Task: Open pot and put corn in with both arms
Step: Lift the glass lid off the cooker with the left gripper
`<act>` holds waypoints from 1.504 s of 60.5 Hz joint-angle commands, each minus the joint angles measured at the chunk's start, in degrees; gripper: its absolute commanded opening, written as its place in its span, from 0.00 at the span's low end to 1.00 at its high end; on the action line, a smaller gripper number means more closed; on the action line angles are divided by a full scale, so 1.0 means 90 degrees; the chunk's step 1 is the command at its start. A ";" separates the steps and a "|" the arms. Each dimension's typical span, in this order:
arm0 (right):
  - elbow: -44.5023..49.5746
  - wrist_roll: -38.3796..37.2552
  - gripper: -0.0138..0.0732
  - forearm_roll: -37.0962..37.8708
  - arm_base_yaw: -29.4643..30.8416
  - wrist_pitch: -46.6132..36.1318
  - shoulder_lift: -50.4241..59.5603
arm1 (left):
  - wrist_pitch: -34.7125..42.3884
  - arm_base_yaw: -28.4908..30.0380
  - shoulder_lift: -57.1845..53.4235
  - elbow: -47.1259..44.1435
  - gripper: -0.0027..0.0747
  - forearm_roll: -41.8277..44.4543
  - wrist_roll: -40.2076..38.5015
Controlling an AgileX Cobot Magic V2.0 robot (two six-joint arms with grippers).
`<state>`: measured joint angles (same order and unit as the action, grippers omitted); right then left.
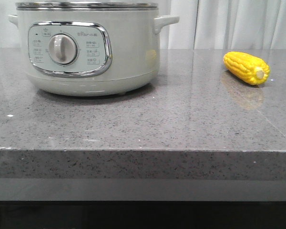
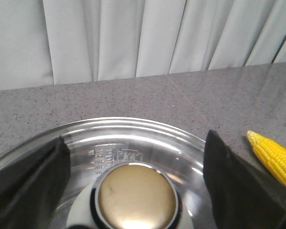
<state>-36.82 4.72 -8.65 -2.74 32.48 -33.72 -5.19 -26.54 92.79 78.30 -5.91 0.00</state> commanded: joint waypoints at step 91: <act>-0.0210 0.0031 0.82 -0.0011 0.0025 -0.0494 -0.0042 | 0.0192 0.0040 -0.1078 0.1032 0.37 -0.0069 0.0000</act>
<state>-36.82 4.72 -8.65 -2.74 32.48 -33.72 -8.91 -26.20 88.57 84.50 -6.01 0.70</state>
